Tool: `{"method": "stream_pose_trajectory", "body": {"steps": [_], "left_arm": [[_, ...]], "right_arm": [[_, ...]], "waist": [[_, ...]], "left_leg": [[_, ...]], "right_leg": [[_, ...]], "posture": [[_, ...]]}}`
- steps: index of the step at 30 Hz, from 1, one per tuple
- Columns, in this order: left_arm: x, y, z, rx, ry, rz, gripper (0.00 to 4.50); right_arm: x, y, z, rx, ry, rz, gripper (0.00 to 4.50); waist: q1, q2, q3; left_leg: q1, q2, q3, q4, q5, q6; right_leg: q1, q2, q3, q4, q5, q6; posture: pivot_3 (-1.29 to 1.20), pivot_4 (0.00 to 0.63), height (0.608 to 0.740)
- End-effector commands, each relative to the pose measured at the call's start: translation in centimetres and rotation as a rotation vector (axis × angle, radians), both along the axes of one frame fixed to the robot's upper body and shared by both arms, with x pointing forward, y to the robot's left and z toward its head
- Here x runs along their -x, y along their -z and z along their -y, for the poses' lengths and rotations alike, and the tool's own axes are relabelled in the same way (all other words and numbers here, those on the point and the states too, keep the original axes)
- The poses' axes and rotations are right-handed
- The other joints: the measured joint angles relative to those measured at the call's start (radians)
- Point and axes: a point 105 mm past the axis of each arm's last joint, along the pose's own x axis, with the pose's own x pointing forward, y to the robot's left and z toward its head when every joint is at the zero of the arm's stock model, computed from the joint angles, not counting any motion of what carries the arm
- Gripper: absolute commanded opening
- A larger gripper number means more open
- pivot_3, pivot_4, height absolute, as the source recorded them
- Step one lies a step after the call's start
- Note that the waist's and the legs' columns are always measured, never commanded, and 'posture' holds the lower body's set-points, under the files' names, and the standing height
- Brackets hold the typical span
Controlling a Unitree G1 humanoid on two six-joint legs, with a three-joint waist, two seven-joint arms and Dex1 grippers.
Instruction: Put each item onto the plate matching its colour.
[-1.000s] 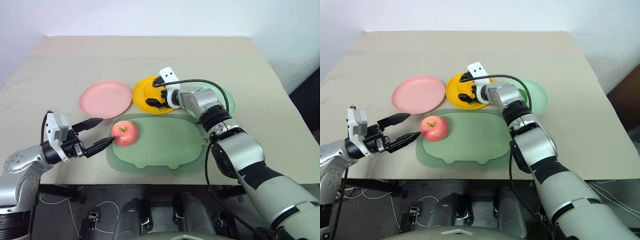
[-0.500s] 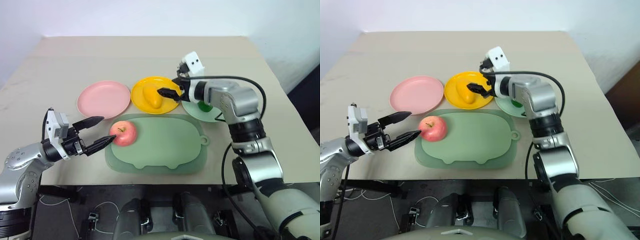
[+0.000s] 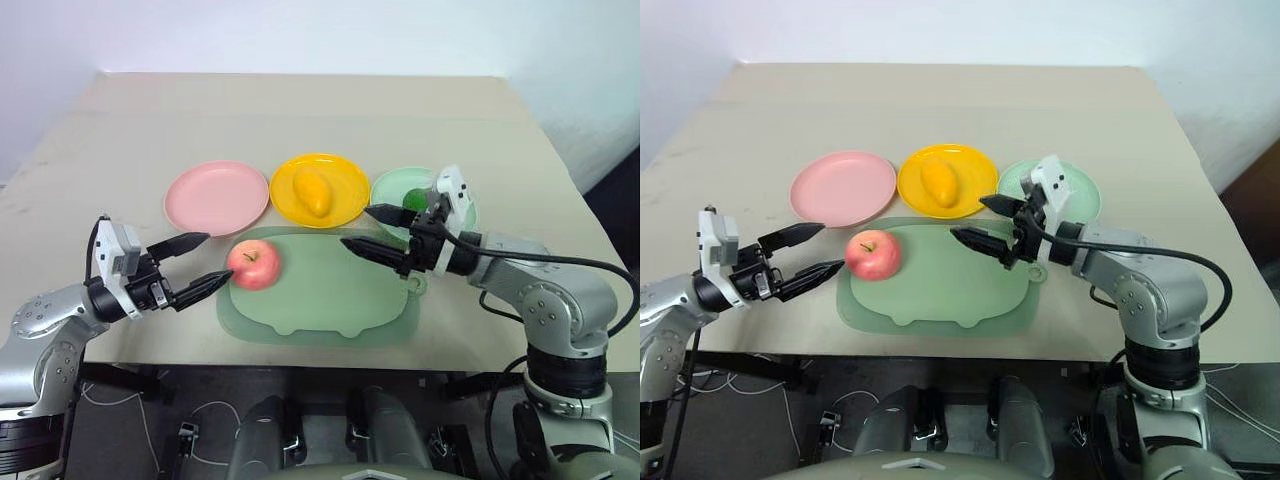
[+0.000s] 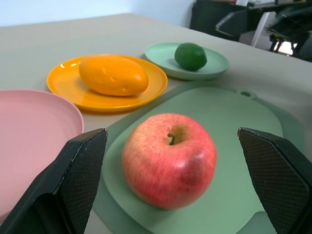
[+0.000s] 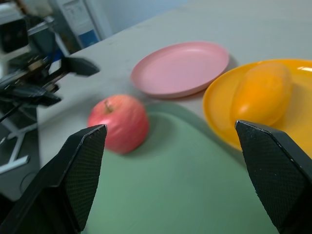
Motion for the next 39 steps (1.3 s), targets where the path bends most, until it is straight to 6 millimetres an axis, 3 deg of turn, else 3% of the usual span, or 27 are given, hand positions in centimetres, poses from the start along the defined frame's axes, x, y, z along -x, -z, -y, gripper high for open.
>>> {"method": "stream_pose_trajectory", "body": {"steps": [1, 7, 16, 28, 37, 39], "left_arm": [[0.0, -0.3, -0.1, -0.014, 0.0, 0.03, 4.5], [-0.2, 0.0, 0.0, -0.015, 0.006, 0.029, 4.5], [-0.8, 1.3, 1.0, -0.038, 0.05, 0.005, 4.5], [-3.7, 3.9, 3.6, -0.068, 0.129, -0.001, 4.5], [-5.6, 4.2, 5.2, -0.087, 0.17, 0.049, 4.5], [-5.8, 4.2, 5.3, -0.085, 0.173, 0.05, 4.11]], "right_arm": [[1.4, -0.3, -0.4, -0.006, -0.066, 0.055, 4.47], [2.5, 0.0, -0.5, -0.011, -0.117, 0.072, 4.47], [1.3, 0.0, -0.5, 0.036, -0.065, 0.148, 4.47], [0.0, -0.7, 0.5, 0.077, 0.009, 0.184, 4.47], [-0.4, -1.0, 0.5, 0.095, 0.049, 0.194, 4.47], [-0.6, -1.0, 0.6, 0.104, 0.067, 0.197, 4.5]], "waist": [[0.001, 0.0, 0.0], [0.001, 0.0, 0.0], [0.007, 0.0, 0.0], [0.026, 0.0, 0.0], [0.023, -0.001, 0.0], [0.023, -0.001, 0.0]], "left_leg": [[0.0, 0.0, 0.0, 0.0, 0.0, 0.0], [0.001, 0.0, 0.0, 0.0, 0.0, 0.0], [0.001, 0.0, 0.0, 0.0, 0.0, 0.0], [0.001, 0.0, 0.0, 0.0, 0.0, 0.0], [0.004, 0.0, -0.001, 0.001, 0.0, 0.001], [0.004, 0.0, -0.001, 0.001, 0.0, 0.001]], "right_leg": [[0.0, 0.0, 0.0, 0.0, 0.0, 0.0], [0.0, 0.0, 0.0, 0.0, 0.0, 0.0], [0.001, 0.0, 0.0, -0.001, 0.0, 0.0], [0.003, 0.0, 0.0, -0.003, 0.0, -0.001], [0.006, 0.0, -0.001, -0.003, 0.0, 0.0], [0.006, 0.0, -0.001, -0.003, 0.0, 0.0]], "posture": [[0.0, 0.15, 0.696], [0.0, 0.15, 0.696], [0.0, 0.15, 0.696], [0.0, 0.15, 0.696], [0.0, 0.15, 0.696], [0.0, 0.15, 0.696]]}}
